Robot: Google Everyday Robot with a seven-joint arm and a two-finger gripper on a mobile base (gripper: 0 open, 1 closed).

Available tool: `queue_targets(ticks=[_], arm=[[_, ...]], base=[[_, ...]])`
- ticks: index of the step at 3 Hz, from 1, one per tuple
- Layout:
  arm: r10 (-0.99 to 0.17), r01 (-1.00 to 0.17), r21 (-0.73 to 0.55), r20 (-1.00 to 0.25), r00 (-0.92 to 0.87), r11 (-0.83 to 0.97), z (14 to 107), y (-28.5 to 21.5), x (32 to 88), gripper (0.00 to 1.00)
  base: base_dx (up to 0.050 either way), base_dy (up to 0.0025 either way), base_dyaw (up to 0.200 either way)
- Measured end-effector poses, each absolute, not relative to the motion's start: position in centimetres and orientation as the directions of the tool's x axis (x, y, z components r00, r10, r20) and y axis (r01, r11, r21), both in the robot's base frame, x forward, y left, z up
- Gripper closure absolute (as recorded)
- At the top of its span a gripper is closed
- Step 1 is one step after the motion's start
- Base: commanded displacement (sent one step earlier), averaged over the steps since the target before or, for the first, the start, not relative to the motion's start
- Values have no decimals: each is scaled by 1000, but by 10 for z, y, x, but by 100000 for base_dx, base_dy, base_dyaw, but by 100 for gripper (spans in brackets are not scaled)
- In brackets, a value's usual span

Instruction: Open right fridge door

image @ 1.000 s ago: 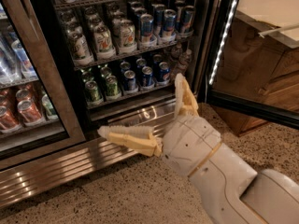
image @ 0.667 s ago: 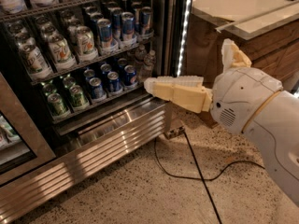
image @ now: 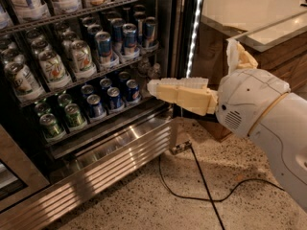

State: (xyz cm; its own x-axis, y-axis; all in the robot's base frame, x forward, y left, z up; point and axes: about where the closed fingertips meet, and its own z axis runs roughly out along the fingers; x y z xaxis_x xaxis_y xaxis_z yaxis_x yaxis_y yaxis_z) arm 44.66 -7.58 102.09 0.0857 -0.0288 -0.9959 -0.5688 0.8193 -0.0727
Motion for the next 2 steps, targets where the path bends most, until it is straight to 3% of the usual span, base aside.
queue_targets(ticks=[2], arm=[[-29, -569, -73, -996, 86, 819, 1021, -76, 447, 0]], base=[[4975, 1, -20]])
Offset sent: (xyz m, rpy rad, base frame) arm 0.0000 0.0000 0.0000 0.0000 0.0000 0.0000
